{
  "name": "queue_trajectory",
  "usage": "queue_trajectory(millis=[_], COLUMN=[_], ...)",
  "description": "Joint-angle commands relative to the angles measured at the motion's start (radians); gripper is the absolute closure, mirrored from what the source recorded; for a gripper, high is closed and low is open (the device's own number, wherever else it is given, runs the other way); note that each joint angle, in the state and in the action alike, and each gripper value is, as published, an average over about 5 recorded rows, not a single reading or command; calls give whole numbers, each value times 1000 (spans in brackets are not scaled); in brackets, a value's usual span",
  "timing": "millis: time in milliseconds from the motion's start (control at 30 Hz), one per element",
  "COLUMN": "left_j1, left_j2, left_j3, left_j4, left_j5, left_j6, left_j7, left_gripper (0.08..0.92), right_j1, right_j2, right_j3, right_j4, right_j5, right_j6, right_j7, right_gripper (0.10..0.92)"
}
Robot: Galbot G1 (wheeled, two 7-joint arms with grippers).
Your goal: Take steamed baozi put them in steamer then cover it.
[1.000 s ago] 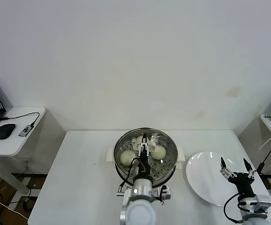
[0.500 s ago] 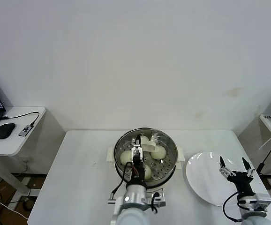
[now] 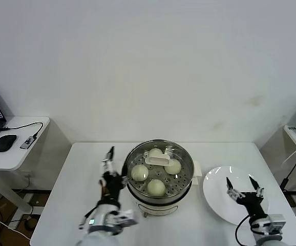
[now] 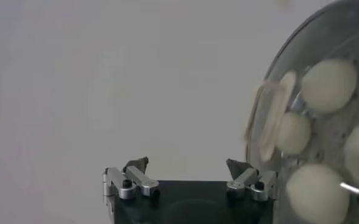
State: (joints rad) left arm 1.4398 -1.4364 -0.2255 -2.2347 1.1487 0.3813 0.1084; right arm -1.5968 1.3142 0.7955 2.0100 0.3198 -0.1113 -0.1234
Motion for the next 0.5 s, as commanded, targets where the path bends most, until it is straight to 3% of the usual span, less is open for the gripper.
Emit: queue_trajectory(millis=[33,133,300,500], left_j1=[247,292,362,423], left_j2=[28,15,6,-1], left_j3=[-446,-428,-401,-387], left_j4=[43,77,82,100], left_j5=[-924,-986,-1052,-1058], left_j6=[-353,-349,-302,-279], left_j7=[-223,-219,-142,-149], left_gripper=[177,177,177,177], right_j1=[-85,-113,-179,-206], right_j2=[-7,-4,-22,-31], right_j3=[-95,-89,-87,-75], right_j4=[13,32,82,112], right_j5=[-23,-15,-3,24], right_j6=[59,51,-6,-27], right_j7=[16,54,79,98], right_gripper=[203,203,203,203])
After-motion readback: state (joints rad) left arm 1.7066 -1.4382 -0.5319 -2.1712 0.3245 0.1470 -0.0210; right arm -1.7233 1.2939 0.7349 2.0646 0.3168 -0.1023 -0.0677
